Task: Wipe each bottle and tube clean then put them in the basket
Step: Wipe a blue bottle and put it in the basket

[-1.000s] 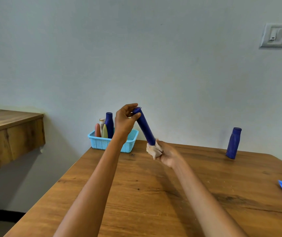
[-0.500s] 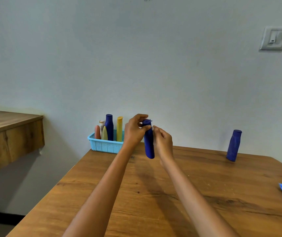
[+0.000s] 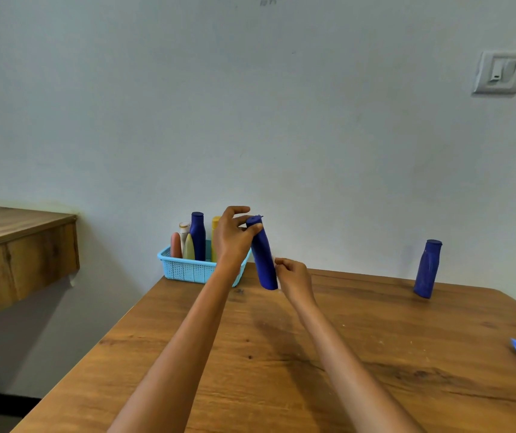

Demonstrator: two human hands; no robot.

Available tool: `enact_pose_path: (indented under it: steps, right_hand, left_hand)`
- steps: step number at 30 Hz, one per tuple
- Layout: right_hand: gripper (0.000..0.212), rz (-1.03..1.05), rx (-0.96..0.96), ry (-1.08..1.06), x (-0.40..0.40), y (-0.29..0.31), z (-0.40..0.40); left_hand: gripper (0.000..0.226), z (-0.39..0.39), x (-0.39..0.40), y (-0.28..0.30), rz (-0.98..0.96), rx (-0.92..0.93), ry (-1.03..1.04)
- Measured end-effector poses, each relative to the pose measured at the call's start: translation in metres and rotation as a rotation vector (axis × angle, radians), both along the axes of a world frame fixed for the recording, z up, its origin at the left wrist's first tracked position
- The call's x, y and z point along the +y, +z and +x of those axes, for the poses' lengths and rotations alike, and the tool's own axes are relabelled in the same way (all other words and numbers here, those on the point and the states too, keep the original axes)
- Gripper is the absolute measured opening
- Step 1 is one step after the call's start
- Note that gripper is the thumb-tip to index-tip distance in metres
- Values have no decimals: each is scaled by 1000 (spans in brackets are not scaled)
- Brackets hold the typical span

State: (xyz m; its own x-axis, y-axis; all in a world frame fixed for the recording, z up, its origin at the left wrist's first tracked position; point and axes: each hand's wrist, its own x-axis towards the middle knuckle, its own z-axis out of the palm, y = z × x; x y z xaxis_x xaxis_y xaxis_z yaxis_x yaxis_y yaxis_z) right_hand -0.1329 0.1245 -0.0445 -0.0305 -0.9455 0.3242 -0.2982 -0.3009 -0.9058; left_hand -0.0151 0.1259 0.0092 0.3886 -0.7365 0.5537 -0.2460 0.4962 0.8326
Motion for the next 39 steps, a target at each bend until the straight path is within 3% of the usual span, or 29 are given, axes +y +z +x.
enact_pose_path:
  steps: [7,13,18,22,28,32,39]
  right_hand:
    - [24,-77,-320,0,5,25,14]
    - [33,-313,-26,-15,6,11,13]
    - [30,-120,168,-14,-7,-18,6]
    - [33,-30,130,-78,-8,-14,6]
    - [32,-134,-57,-91,-2,5,20]
    - [34,-226,-154,-56,8,15,13]
    - [31,-92,-213,46,-4,12,1]
  left_hand:
    - [34,-1,-1,-4,51,-37,-93]
    - [33,-1,0,-2,21,-11,22]
    - [33,7,-5,-4,46,66,141]
    - [36,7,-8,-3,63,36,133]
    - [43,-4,-8,-8,98,-33,-2]
    - [50,-4,-9,-11,148,-71,-241]
    - [50,-5,-2,-8,112,-146,-412]
